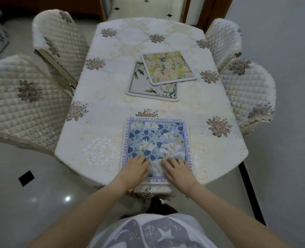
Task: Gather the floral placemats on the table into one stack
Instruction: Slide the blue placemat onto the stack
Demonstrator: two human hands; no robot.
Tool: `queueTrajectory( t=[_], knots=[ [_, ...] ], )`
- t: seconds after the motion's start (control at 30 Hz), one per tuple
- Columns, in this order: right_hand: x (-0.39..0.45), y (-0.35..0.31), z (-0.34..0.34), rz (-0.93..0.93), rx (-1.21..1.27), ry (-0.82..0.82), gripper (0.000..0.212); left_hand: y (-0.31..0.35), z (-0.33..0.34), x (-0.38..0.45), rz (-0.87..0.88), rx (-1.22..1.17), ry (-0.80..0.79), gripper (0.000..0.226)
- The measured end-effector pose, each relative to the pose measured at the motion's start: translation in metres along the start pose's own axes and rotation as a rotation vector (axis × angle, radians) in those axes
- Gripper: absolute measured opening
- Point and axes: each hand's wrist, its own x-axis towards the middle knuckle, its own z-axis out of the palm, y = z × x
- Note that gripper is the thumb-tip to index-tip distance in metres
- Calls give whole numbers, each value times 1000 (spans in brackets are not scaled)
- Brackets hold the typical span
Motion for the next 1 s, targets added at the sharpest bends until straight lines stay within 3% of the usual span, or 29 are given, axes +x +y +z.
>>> queueTrajectory(
  t=[0.57, 1.0],
  knots=[
    [106, 67, -66, 124, 141, 201, 47, -48, -66, 90, -160, -116, 149, 38],
    [250, 20, -89, 233, 266, 224, 50, -197, -111, 173, -100, -137, 162, 43]
  ],
)
